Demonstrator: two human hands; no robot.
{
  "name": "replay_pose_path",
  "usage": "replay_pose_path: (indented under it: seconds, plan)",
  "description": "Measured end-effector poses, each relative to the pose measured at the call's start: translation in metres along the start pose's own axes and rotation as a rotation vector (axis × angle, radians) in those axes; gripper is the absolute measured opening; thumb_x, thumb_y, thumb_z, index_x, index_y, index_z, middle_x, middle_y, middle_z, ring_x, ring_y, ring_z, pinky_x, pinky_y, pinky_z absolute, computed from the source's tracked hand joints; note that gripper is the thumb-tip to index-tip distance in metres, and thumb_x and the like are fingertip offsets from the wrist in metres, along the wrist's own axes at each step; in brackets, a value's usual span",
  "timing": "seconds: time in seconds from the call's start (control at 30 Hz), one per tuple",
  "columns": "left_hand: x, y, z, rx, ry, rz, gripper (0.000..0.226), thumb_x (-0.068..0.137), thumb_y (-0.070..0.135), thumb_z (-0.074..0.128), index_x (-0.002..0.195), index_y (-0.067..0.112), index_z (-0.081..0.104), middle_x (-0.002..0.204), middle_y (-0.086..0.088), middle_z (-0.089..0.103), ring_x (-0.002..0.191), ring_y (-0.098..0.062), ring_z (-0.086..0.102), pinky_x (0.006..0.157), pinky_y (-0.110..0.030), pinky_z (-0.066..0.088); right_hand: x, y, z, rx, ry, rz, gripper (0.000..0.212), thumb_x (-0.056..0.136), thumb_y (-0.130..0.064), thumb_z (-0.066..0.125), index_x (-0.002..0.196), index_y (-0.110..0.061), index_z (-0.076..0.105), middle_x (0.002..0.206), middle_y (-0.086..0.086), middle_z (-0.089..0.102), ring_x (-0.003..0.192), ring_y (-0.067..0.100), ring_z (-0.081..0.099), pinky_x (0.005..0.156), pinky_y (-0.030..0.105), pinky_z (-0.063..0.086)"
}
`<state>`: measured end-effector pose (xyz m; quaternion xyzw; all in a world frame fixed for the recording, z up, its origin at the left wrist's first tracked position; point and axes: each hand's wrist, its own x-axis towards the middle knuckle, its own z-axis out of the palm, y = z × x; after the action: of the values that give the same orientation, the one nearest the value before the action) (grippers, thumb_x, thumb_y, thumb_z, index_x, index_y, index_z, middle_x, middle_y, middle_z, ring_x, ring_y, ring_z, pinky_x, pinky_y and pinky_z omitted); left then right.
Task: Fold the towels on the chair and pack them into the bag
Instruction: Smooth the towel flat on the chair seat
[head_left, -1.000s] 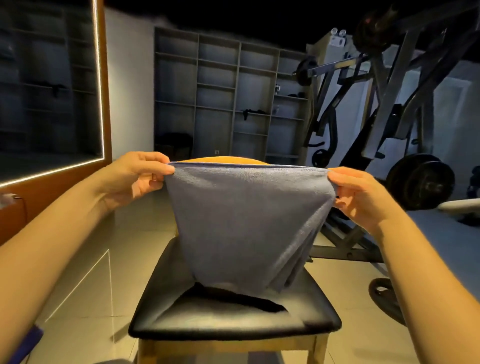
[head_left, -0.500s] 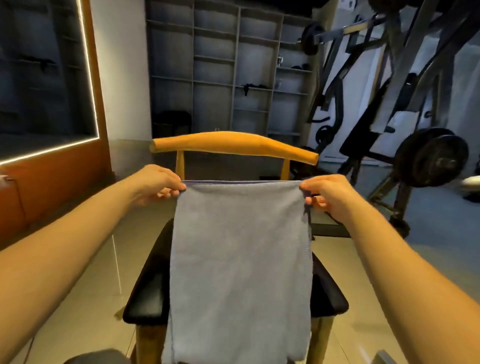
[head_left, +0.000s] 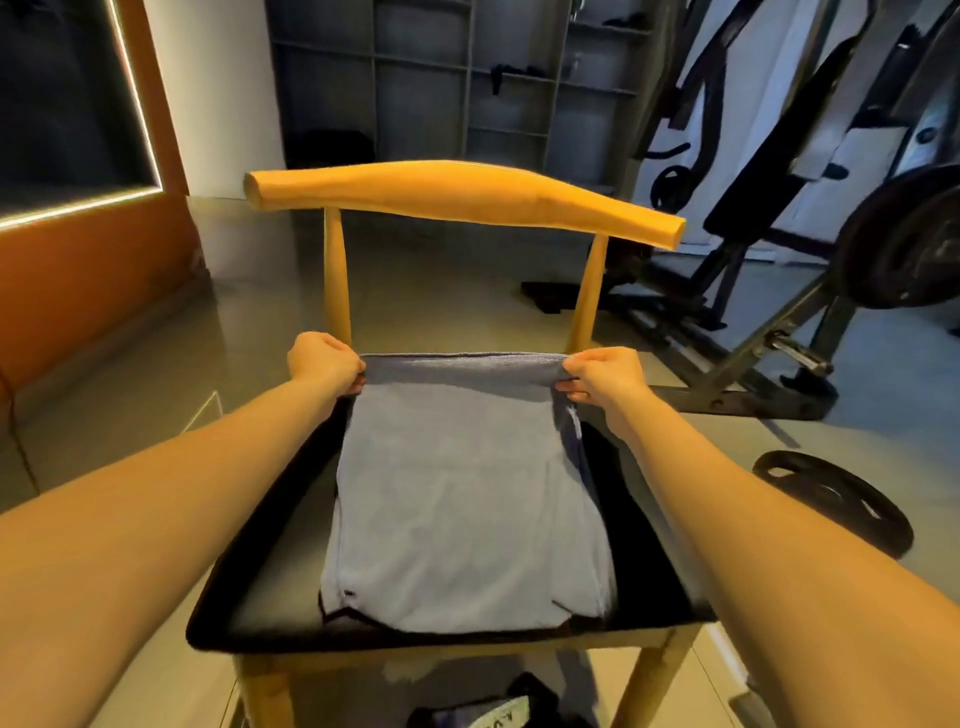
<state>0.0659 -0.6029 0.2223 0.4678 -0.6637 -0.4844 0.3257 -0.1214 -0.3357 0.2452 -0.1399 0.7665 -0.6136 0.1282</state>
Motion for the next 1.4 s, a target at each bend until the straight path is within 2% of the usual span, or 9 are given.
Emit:
replay_pose_path:
  seconds: [0.13,0.27,0.37,0.53,0.7,0.97,1.13,1.23,1.4]
  plan:
    - [0.011,-0.016,0.011,0.087,0.031,0.046,0.011,0.081,0.008,0.083,0.08,0.01,0.072,0.088,-0.009,0.074,0.082,-0.031,0.073,0.084,-0.044,0.061,0.016,0.021,0.008,-0.028,-0.054,0.006,0.011,0.093,-0.001,0.067,0.086,-0.009,0.065,0.095,0.015,0.069,0.081,0.027,0.071,0.071,0.034,0.06]
    - [-0.029,-0.006,0.011,0.387,-0.157,0.221,0.046,0.085,0.021,0.082,0.124,0.014,0.059,0.118,-0.003,0.057,0.102,-0.026,0.059,0.081,-0.036,0.049,-0.004,0.024,-0.009,-0.18,-0.119,-0.01,0.03,0.09,0.0,0.071,0.117,-0.008,0.062,0.106,0.015,0.067,0.084,0.027,0.071,0.076,0.037,0.062]
    - [-0.087,0.01,0.007,0.429,-0.415,0.39,0.023,0.085,0.024,0.082,0.103,0.015,0.071,0.094,0.003,0.07,0.086,-0.016,0.066,0.068,-0.024,0.049,-0.049,0.017,-0.034,-0.371,-0.224,0.045,0.004,0.093,-0.003,0.066,0.09,-0.001,0.068,0.077,0.017,0.067,0.059,0.024,0.066,0.055,0.033,0.058]
    - [-0.179,0.005,0.007,0.584,-0.832,0.57,0.018,0.088,0.032,0.079,0.079,0.018,0.071,0.068,0.0,0.071,0.063,-0.01,0.066,0.062,-0.026,0.055,-0.128,0.017,-0.074,-0.651,-0.526,0.182,0.019,0.096,-0.02,0.069,0.085,-0.004,0.073,0.072,0.01,0.068,0.06,0.02,0.064,0.054,0.027,0.054]
    - [-0.201,-0.019,0.005,0.731,-0.718,0.637,0.02,0.087,0.04,0.075,0.078,0.024,0.069,0.071,0.005,0.068,0.071,-0.011,0.063,0.072,-0.038,0.059,-0.174,0.031,-0.082,-0.544,-0.611,0.222,0.013,0.094,-0.015,0.07,0.09,-0.005,0.076,0.079,0.014,0.074,0.059,0.021,0.063,0.056,0.026,0.054]
    - [-0.215,-0.048,0.001,0.599,-0.558,0.71,0.026,0.084,0.043,0.078,0.092,0.022,0.064,0.085,0.006,0.06,0.076,-0.011,0.057,0.067,-0.029,0.049,-0.197,0.063,-0.061,-0.363,-0.368,0.114,0.02,0.091,-0.016,0.076,0.083,0.003,0.073,0.064,0.009,0.067,0.044,0.015,0.052,0.044,0.022,0.045]
    - [-0.217,-0.076,0.0,0.667,-0.41,0.867,0.054,0.088,0.069,0.053,0.121,0.027,0.065,0.109,0.005,0.055,0.104,-0.017,0.049,0.089,-0.036,0.044,-0.197,0.065,-0.073,-0.345,-0.383,0.053,0.015,0.09,-0.015,0.075,0.083,-0.001,0.073,0.065,0.007,0.064,0.053,0.017,0.054,0.047,0.022,0.046]
    - [-0.218,-0.078,-0.001,0.736,-0.378,0.905,0.071,0.085,0.077,0.033,0.125,0.029,0.065,0.111,0.007,0.055,0.107,-0.017,0.049,0.091,-0.037,0.04,-0.19,0.061,-0.095,-0.329,-0.415,0.119,0.012,0.091,-0.012,0.073,0.084,-0.002,0.072,0.071,0.011,0.069,0.052,0.017,0.056,0.047,0.022,0.046]
    - [-0.219,-0.077,-0.004,0.732,-0.382,0.901,0.073,0.084,0.079,0.031,0.126,0.03,0.065,0.113,0.008,0.055,0.107,-0.015,0.048,0.092,-0.035,0.041,-0.184,0.061,-0.116,-0.237,-0.495,0.308,0.01,0.094,-0.003,0.067,0.101,0.004,0.068,0.092,0.024,0.075,0.062,0.025,0.068,0.054,0.028,0.058]
